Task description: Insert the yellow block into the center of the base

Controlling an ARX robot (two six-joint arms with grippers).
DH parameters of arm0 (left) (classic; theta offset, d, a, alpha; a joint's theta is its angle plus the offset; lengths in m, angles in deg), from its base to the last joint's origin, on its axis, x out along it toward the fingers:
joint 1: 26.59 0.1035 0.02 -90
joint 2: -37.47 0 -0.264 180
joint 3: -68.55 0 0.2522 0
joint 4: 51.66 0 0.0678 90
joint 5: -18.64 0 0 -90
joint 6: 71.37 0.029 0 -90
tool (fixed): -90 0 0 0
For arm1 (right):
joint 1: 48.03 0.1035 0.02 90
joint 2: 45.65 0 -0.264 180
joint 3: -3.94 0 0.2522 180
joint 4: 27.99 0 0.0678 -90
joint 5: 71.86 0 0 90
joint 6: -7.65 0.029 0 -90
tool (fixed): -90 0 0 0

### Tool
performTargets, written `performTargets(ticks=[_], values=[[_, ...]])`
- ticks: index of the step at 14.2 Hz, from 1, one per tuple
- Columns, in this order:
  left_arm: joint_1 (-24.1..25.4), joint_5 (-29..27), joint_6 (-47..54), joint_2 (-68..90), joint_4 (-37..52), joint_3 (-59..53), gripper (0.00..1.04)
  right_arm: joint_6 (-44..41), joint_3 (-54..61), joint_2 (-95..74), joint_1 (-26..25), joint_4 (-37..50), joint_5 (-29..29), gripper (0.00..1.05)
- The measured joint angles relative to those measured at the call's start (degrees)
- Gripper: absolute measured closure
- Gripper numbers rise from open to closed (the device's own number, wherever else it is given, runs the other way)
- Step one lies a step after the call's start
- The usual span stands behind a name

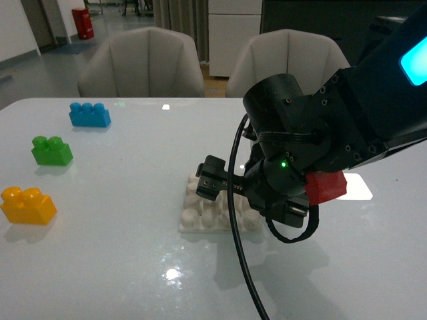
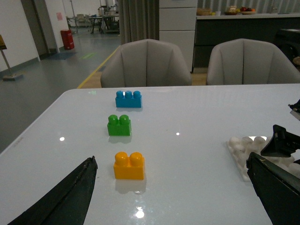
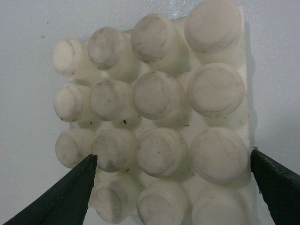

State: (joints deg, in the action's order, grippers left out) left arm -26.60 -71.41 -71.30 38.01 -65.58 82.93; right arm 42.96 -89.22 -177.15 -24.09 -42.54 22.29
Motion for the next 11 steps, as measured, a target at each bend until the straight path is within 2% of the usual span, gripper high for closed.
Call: performTargets(ticks=[4, 8, 11], values=[[0.0, 0.0, 0.0, 0.0, 0.0, 0.0, 0.07, 0.2, 6.1, 4.5, -3.7, 1.8, 1.5, 0.06], [0.0, 0.0, 0.0, 0.0, 0.0, 0.0, 0.07, -0.8, 15.2, 16.6, -13.6, 7.5, 2.6, 0.06], [0.0, 0.0, 0.0, 0.0, 0.0, 0.0, 0.07, -4.8, 25.9, 30.5, -20.3, 13.1, 0.4, 0.06]])
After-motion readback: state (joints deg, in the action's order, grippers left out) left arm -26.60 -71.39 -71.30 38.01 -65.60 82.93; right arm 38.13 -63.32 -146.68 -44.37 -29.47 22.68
